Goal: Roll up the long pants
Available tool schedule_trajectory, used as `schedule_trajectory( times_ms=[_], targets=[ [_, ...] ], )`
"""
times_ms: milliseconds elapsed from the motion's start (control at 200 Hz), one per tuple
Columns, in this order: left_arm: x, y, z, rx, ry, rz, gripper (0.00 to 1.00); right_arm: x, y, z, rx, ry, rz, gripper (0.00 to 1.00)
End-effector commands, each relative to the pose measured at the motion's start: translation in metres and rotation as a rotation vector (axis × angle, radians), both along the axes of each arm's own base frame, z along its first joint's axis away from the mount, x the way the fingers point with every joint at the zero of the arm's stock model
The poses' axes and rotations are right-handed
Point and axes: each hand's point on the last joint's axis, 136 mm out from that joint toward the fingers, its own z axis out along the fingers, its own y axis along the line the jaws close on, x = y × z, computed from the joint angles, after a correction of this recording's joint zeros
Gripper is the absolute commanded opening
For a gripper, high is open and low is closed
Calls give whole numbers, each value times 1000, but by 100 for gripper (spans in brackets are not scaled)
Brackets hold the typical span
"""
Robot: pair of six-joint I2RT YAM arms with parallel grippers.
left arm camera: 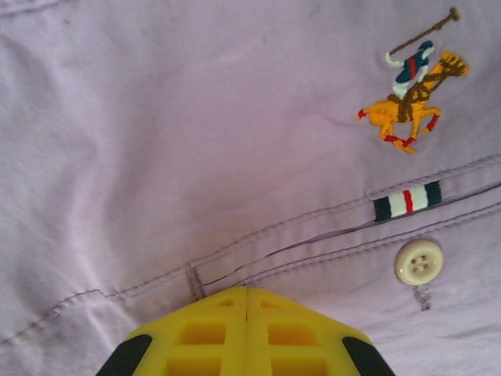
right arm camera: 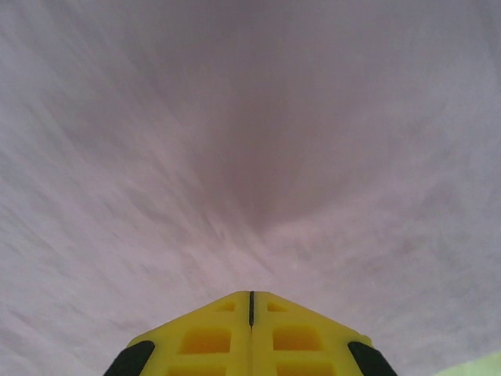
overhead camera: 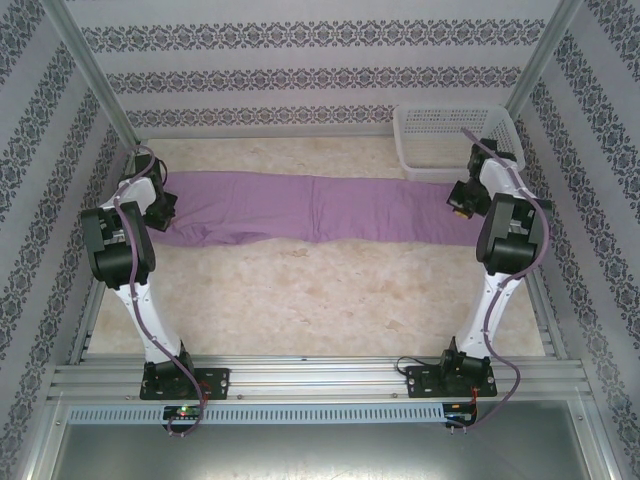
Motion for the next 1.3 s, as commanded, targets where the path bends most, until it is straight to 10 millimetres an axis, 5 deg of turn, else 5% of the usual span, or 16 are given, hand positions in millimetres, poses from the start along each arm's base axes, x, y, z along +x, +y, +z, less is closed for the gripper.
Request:
schedule_trajectory(
  times_ms=[0, 180, 679, 729, 774, 819, 849, 879, 1024, 1294],
  targets=[
    [-36, 9, -5, 48, 160, -25, 0, -31, -2, -4, -48, 70, -2, 0],
    [-49, 16, 0, 79, 183, -35, 0, -60, -4, -27, -64, 153, -17, 0],
    [-128, 37, 40, 176, 210, 41, 0, -143, -13, -25, -43, 250, -81, 0],
    [-128, 36, 46, 182, 190, 32, 9, -142, -11, -18, -36, 230, -79, 9],
    [-126, 35, 52, 182, 164, 26, 27, -138, -9, -8, -27, 191, -85, 51],
    [-121, 33, 60, 178, 127, 13, 61, -130, -9, 6, -25, 147, -87, 78],
    [-117, 32, 65, 174, 99, 9, 86, -124, -11, 18, -32, 120, -86, 86],
    [-113, 31, 70, 170, 68, 4, 98, -118, -13, 29, -41, 100, -85, 90],
    [-97, 29, 87, 164, -22, -4, 100, -85, -43, 62, -91, 35, -98, 93],
    [-88, 27, 80, 122, -14, -5, 100, -50, -86, 27, -38, 76, -176, 92]
  ],
)
